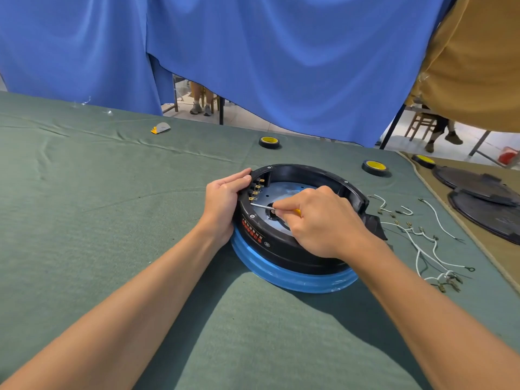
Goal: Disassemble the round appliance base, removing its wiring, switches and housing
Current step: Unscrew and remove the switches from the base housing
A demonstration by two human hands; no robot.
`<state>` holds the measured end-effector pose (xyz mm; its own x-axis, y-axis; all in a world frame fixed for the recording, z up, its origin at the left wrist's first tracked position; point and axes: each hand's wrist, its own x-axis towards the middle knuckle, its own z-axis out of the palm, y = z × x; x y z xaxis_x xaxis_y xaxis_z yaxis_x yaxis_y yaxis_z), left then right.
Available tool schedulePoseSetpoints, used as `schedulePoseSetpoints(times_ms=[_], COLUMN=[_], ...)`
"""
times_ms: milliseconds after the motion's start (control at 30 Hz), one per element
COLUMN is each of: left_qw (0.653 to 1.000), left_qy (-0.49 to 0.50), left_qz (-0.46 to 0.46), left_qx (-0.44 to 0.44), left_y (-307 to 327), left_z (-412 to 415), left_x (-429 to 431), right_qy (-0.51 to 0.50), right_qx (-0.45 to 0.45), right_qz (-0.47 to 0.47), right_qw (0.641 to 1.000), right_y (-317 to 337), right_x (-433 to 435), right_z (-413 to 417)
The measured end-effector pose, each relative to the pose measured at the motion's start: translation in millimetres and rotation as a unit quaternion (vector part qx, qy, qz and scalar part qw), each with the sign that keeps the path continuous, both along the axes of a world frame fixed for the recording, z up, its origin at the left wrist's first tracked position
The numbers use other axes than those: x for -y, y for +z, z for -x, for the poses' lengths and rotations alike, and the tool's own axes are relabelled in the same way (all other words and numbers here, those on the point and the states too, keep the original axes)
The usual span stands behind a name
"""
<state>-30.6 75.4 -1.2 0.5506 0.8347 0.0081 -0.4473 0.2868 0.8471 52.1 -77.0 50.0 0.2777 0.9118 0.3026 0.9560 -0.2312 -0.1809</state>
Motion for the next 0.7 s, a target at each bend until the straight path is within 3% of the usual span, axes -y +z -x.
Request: schedulePoseSetpoints(times_ms=[333,700], left_qw=[1.000,1.000], left_qy=[0.003,0.018], left_qz=[0.015,0.007], left_qx=[-0.005,-0.007], left_y=[2.3,1.2], left_z=[2.0,-0.5], left_x=[0.7,0.4], right_qy=[0.007,0.029], right_qx=[-0.002,0.083], right_qz=[0.008,-0.008], right_qw=[1.000,0.996], right_y=[-0.5,0.9], right_x=[-1.6,-4.8], right_z=[-4.0,-3.3])
